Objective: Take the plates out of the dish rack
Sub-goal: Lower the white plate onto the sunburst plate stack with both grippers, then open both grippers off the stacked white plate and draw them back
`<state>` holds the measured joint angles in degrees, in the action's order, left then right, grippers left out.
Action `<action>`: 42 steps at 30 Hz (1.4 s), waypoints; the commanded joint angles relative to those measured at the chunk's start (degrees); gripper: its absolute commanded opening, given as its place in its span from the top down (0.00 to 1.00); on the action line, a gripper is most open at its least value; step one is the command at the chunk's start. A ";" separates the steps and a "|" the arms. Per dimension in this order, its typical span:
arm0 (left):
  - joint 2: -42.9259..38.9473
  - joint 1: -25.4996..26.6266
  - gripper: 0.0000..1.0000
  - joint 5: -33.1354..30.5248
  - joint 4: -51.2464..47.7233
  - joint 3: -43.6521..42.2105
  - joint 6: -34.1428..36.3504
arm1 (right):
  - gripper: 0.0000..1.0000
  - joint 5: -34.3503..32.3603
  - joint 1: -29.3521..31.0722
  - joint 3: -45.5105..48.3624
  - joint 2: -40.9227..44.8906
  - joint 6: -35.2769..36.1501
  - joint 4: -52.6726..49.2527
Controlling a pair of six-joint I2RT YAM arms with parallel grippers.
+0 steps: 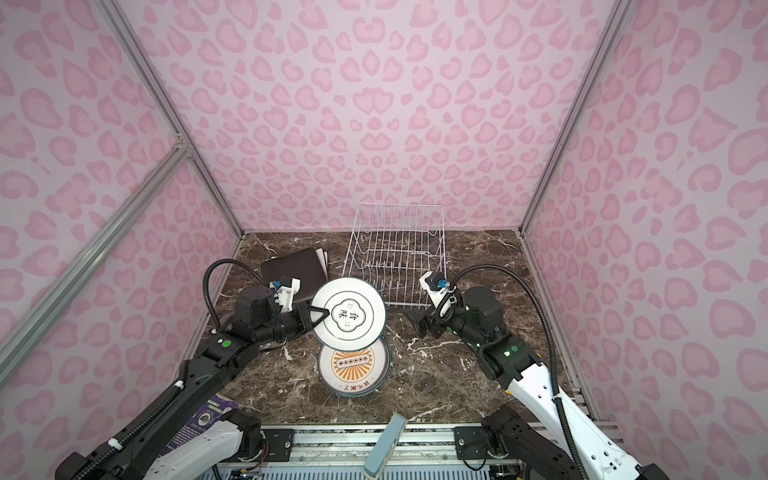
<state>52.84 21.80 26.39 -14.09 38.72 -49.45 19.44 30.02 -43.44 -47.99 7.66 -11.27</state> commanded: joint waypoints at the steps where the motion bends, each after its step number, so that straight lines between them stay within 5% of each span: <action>1: -2.17 -0.09 0.97 -0.62 -0.77 -2.20 -0.81 | 0.02 -1.99 2.35 -1.84 -0.97 5.84 -5.93; 7: -6.50 -0.02 0.96 -1.45 -3.41 -7.19 0.86 | 0.02 -5.66 7.28 -3.71 -3.79 10.14 -10.70; 30: 6.40 -0.18 0.95 3.20 -1.53 -12.74 5.53 | 0.02 -12.76 10.96 -2.92 -6.50 8.44 -8.26; 34: 6.35 -0.18 0.83 1.12 -5.21 -11.20 7.50 | 0.02 -14.43 10.94 -2.59 -6.67 8.29 -7.24; 42: 5.73 -0.17 0.39 -0.40 -7.95 -10.27 8.41 | 0.02 -13.99 10.94 -3.67 -8.43 7.85 -7.26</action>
<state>58.94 21.71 27.09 -20.36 27.64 -41.98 6.00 40.88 -46.68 -55.90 16.05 -20.38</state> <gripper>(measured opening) 0.584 0.982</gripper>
